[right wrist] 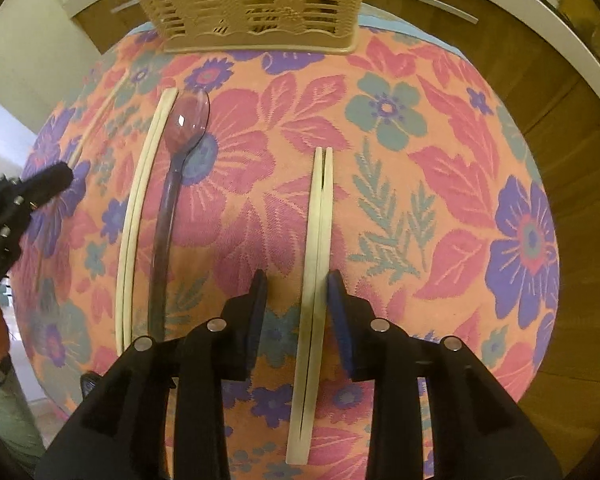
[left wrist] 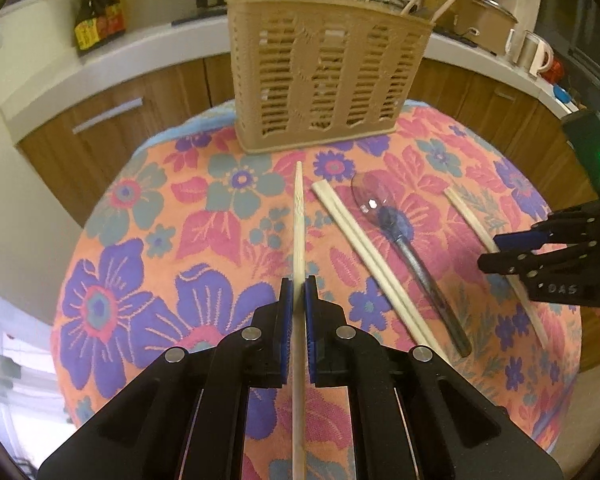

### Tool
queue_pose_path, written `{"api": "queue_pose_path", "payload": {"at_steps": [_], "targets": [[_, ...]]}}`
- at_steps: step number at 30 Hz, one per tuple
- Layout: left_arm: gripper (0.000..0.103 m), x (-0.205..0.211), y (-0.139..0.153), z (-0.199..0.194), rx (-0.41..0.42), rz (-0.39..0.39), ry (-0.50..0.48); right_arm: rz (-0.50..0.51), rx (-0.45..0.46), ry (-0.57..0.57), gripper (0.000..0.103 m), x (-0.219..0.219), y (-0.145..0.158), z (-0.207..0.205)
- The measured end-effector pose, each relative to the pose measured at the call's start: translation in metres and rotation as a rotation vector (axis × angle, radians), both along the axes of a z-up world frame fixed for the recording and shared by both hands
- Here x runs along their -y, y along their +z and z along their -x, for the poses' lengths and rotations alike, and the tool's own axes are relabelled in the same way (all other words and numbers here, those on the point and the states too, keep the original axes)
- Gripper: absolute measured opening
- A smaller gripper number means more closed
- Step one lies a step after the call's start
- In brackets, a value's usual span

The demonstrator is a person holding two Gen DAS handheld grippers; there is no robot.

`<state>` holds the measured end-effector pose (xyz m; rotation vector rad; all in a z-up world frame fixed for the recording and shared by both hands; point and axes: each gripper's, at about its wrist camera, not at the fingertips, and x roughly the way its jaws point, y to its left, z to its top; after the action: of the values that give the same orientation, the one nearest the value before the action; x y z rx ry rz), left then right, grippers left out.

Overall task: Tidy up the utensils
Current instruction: 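Lift both chopsticks upright over the basket with both grippers, then open both grippers to drop the chopsticks into the basket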

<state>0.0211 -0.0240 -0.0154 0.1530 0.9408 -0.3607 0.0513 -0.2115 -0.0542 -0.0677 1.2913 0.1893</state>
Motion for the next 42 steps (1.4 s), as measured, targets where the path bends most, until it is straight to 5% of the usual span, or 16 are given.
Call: {"api": "queue_pose_path", "payload": {"at_steps": [2, 10, 18, 25, 32, 37, 42], "targets": [[0.004, -0.002, 0.009, 0.002, 0.025, 0.018, 0.006, 0.011, 0.007, 0.006, 0.009, -0.001, 0.001, 0.002], [0.004, -0.009, 0.055, 0.012, 0.177, 0.139, 0.03, -0.077, 0.126, 0.038, 0.009, 0.004, 0.03, 0.033], [0.004, -0.019, 0.127, 0.011, 0.42, 0.294, 0.074, -0.246, 0.371, 0.089, 0.009, 0.008, 0.112, 0.04], [0.004, -0.012, 0.175, -0.03, 0.56, 0.445, 0.094, -0.462, 0.566, 0.02, 0.009, 0.01, 0.182, -0.012], [0.004, -0.011, 0.179, -0.084, 0.652, 0.553, 0.053, -0.48, 0.772, -0.157, 0.009, 0.006, 0.209, -0.069], [0.004, -0.013, 0.163, -0.126, 0.644, 0.587, 0.053, -0.475, 0.862, -0.257, 0.009, 0.0, 0.202, -0.108], [0.004, -0.008, 0.145, -0.145, 0.652, 0.578, 0.06, -0.35, 1.0, -0.29, 0.009, -0.016, 0.195, -0.116]]}}
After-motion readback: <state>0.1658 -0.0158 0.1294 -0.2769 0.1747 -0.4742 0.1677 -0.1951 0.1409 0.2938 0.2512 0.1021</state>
